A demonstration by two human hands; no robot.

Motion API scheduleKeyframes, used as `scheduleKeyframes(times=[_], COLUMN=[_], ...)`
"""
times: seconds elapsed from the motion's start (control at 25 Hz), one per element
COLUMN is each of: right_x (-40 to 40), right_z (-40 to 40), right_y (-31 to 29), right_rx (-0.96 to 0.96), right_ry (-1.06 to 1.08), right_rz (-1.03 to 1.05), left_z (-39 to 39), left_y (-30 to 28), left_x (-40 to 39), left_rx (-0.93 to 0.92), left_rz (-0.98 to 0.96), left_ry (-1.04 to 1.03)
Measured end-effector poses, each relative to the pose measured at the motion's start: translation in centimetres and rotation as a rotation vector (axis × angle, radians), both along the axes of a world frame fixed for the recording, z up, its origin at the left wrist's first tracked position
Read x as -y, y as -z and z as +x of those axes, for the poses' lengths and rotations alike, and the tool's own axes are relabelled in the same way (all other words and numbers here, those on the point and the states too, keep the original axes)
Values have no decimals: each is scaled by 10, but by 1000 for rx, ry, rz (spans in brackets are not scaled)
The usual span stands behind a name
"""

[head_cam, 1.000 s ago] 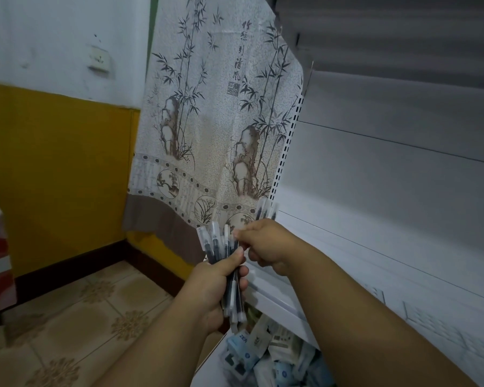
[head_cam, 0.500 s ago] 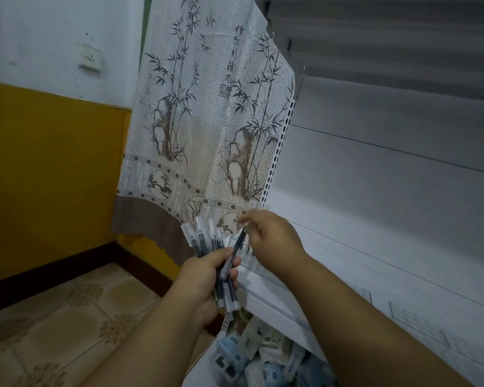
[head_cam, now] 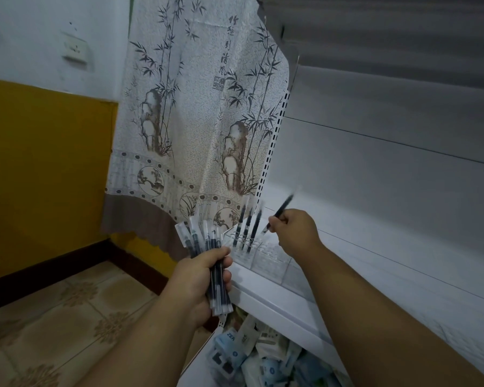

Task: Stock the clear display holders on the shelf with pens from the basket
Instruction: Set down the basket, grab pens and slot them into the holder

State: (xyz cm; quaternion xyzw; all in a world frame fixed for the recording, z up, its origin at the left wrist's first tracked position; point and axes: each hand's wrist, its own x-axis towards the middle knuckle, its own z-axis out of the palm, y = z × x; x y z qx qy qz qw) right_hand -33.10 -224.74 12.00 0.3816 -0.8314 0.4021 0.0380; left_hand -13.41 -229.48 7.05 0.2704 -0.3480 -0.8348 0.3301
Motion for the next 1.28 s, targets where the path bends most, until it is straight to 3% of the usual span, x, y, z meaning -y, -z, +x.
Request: scheduleKeyframes(times=[0.32,0.52,0.68,0.96,1.04,1.12,1.2,1.28], right_x=[17,18,21,4,-1,-1,2,2], right_z=[-1,3,4,12,36,59,68,67], right_y=[12,10,12,2,-6,-14,-16,-17], right_rx=[-17,-48,-56,-2,123,330,456,537], right_ry=[-1,28,4,66,-83,-222,-258,-259], right_rz=[323,256,379,92,34,125,208,162], left_z=[-4,-7,-8,-6,-8,-10,-10,-7], left_y=[8,8,9,5,1,-3,-6,-10], left_x=[8,9,9,9,5,-1,-7,-12], left_rx=[3,12,11,2,-3,-8,-21,-33], left_rz=[23,33,35,34,26,10,-5,-18], left_ry=[7,13,19,49,96,134,153,156])
